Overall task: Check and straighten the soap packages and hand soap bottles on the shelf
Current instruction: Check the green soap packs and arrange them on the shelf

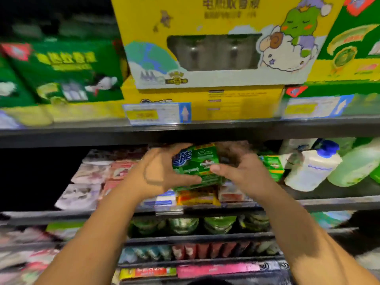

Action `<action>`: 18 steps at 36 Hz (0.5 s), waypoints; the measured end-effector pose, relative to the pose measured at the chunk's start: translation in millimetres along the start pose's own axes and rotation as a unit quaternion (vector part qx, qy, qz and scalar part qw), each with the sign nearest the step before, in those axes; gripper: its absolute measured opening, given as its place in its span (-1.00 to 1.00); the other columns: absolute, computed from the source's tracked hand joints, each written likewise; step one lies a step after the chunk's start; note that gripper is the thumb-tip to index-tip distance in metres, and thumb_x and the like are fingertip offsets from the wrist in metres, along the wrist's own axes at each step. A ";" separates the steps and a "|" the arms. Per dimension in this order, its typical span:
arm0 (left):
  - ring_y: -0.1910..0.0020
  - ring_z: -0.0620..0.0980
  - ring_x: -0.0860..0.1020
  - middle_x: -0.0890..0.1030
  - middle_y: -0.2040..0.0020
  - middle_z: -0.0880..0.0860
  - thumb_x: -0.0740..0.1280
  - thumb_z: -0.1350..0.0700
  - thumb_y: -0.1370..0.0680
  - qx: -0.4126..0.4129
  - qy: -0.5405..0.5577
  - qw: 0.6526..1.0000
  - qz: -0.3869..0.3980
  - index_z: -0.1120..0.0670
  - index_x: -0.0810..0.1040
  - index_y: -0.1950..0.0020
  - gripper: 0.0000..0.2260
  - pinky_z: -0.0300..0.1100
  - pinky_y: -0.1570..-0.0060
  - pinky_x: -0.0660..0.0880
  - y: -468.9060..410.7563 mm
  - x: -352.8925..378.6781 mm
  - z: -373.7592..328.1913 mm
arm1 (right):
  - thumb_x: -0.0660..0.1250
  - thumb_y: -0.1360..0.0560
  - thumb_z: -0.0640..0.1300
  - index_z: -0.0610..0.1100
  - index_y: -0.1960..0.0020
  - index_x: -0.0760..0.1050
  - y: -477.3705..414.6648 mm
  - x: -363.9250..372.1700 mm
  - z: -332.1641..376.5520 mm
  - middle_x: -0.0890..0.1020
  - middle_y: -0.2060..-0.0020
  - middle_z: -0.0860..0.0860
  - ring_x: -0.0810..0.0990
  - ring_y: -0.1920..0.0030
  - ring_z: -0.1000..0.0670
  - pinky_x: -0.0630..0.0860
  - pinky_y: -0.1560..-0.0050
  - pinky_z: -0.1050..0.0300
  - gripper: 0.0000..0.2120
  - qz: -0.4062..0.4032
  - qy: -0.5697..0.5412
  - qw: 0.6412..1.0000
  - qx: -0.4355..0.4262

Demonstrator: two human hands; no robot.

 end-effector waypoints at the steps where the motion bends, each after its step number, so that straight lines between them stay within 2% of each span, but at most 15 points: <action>1: -0.09 -0.30 0.59 0.62 -0.13 -0.23 0.50 -0.31 -0.27 -0.012 0.031 0.999 -0.013 -0.10 0.48 -0.39 -0.27 -0.38 -0.05 0.49 10.7 -9.2 12.7 | 0.49 -0.45 0.00 0.12 -0.15 0.54 -4.8 12.6 3.2 0.69 -0.02 0.28 0.62 -0.12 0.21 0.50 -0.07 0.38 -0.70 0.000 -0.003 1.000 0.004; 3: -0.02 -0.28 0.62 0.67 -0.03 -0.21 0.54 -0.25 -0.27 -0.043 0.067 0.996 -0.050 -0.18 0.54 -0.26 -0.41 -0.24 -0.01 0.56 33.0 -29.7 38.0 | 0.38 -0.54 -0.02 0.17 -0.03 0.54 -16.2 39.5 11.4 0.64 0.11 0.36 0.59 0.00 0.32 0.41 0.05 0.54 -0.89 0.012 0.015 1.000 0.022; 5: 0.04 -0.26 0.62 0.67 0.04 -0.18 0.54 -0.27 -0.23 -0.066 0.054 0.992 -0.090 -0.20 0.57 -0.16 -0.47 -0.24 0.00 0.56 54.8 -51.2 64.0 | 0.34 -0.58 0.01 0.19 -0.02 0.56 -28.6 66.2 17.2 0.62 0.11 0.32 0.56 0.07 0.35 0.40 0.12 0.52 -0.92 0.041 0.091 0.994 0.041; 7: 0.06 -0.21 0.59 0.61 0.05 -0.16 0.50 -0.34 -0.17 -0.098 0.016 0.986 -0.137 -0.09 0.59 -0.18 -0.35 -0.27 -0.03 0.53 79.5 -74.5 91.7 | 0.36 -0.56 0.08 0.21 -0.21 0.56 -37.3 95.6 25.0 0.61 0.01 0.19 0.56 -0.04 0.18 0.43 0.07 0.34 -0.78 0.076 0.216 0.973 0.035; 8: 0.03 -0.16 0.58 0.59 0.03 -0.11 0.47 -0.36 -0.14 -0.112 0.001 0.981 -0.157 -0.03 0.59 -0.22 -0.27 -0.25 -0.06 0.53 91.5 -85.7 105.9 | 0.37 -0.54 0.12 0.22 -0.29 0.52 -41.5 111.0 27.5 0.59 -0.04 0.20 0.55 -0.10 0.15 0.45 0.04 0.30 -0.69 0.088 0.260 0.961 0.033; 10: -0.03 -0.07 0.59 0.59 -0.05 -0.03 0.46 -0.37 -0.15 -0.137 -0.025 0.975 -0.175 0.04 0.58 -0.27 -0.20 -0.15 -0.11 0.53 114.6 -105.8 133.8 | 0.35 -0.52 0.19 0.23 -0.38 0.44 -48.9 143.5 28.9 0.61 -0.14 0.18 0.57 -0.16 0.09 0.50 -0.03 0.19 -0.57 0.113 0.295 0.948 0.030; 11: -0.04 -0.05 0.59 0.59 -0.08 -0.02 0.50 -0.34 -0.16 -0.152 -0.035 0.972 -0.177 0.07 0.56 -0.29 -0.19 -0.13 -0.12 0.53 125.5 -115.2 147.1 | 0.33 -0.53 0.21 0.22 -0.42 0.41 -51.5 159.6 31.0 0.63 -0.18 0.12 0.59 -0.16 0.04 0.50 0.00 0.18 -0.53 0.126 0.313 0.941 0.028; 14: -0.05 -0.03 0.59 0.58 -0.10 -0.01 0.60 -0.24 -0.17 -0.194 -0.052 0.963 -0.177 0.10 0.55 -0.31 -0.20 -0.16 -0.10 0.50 154.8 -140.6 187.6 | 0.24 -0.58 0.25 0.15 -0.51 0.29 -57.4 206.2 37.0 0.63 -0.20 -0.03 0.58 -0.17 -0.07 0.36 0.18 0.20 -0.46 0.174 0.413 0.894 0.024; 16: -0.04 -0.02 0.59 0.59 -0.09 0.00 0.54 -0.29 -0.13 -0.209 -0.057 0.959 -0.183 0.11 0.55 -0.30 -0.16 -0.17 -0.09 0.50 171.0 -152.4 211.3 | 0.18 -0.59 0.26 0.13 -0.53 0.25 -58.3 233.1 40.1 0.58 -0.28 -0.07 0.54 -0.24 -0.11 0.29 0.13 0.18 -0.45 0.193 0.471 0.861 0.011; 18: 0.00 -0.03 0.58 0.58 -0.07 0.02 0.55 -0.27 -0.14 -0.213 -0.063 0.957 -0.187 0.13 0.55 -0.29 -0.18 -0.20 -0.03 0.46 183.1 -161.1 231.3 | 0.17 -0.60 0.25 0.11 -0.48 0.29 -59.7 254.5 37.5 0.56 -0.31 -0.08 0.53 -0.25 -0.12 0.29 0.10 0.15 -0.50 0.200 0.493 0.847 -0.003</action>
Point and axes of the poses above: each hand's wrist, its own y-axis away from the middle knuckle, its own x-axis out of the palm, z = x × y, the point moved 3 cm from there along -y, towards the middle knuckle
